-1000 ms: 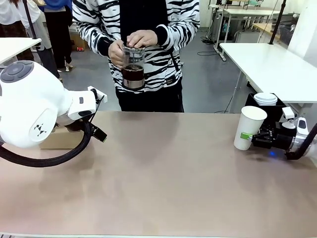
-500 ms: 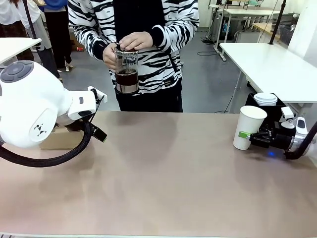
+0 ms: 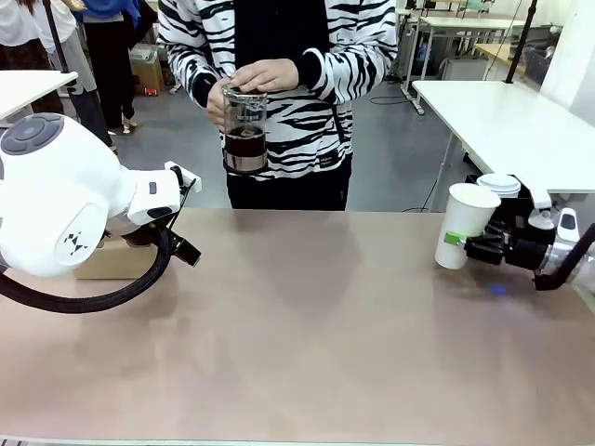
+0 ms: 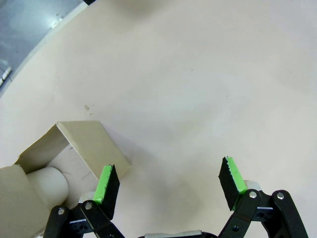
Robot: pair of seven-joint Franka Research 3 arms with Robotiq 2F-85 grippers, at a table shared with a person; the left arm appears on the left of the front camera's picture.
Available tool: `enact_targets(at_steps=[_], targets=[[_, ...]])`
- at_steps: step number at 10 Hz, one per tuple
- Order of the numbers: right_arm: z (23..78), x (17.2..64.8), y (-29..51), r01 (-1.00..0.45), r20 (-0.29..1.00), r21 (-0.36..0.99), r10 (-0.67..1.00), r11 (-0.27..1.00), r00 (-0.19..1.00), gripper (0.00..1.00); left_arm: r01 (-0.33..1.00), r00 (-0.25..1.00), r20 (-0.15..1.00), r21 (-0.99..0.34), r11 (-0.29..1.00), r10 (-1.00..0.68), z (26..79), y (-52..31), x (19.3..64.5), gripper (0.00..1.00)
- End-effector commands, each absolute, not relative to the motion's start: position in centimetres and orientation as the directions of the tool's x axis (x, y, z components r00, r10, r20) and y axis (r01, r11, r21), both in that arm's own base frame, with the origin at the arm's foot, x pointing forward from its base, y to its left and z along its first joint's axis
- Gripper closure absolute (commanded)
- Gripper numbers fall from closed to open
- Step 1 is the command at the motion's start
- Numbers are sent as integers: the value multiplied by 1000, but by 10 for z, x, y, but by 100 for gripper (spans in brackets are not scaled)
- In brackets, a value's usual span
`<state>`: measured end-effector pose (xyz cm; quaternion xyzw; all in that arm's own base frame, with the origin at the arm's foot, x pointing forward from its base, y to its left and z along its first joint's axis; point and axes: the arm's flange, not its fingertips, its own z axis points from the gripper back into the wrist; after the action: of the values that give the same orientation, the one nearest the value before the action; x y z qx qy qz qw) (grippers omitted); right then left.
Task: Pour a drink into a cup and package it in a carrier.
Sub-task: Pick up the 600 ml Paper Cup and place it in the middle top area of the table.
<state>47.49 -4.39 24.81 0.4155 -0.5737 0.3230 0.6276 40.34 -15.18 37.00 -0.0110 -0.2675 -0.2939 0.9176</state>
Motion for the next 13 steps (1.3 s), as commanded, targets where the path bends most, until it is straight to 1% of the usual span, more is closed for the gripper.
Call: enact_targets(at_steps=[1,3,6,9,12,13], targets=[[303,476,16,-845,987,153,-30,513,160,20,546,684,498,136,827,-533,370,-152,403,0],[319,499,72,-817,984,142,9,558,178,20,546,684,498,136,827,-533,370,-152,403,0],[306,545,137,-799,987,146,-27,583,161,20,546,684,498,136,827,-533,370,-152,403,0],[269,572,164,-783,993,120,-59,610,106,20,546,684,498,136,827,-533,370,-152,403,0],[246,582,172,-789,998,67,-50,611,46,20,546,684,498,136,827,-533,370,-152,403,0],[242,584,172,-798,997,74,-59,598,48,20,546,684,498,136,827,-533,370,-152,403,0]])
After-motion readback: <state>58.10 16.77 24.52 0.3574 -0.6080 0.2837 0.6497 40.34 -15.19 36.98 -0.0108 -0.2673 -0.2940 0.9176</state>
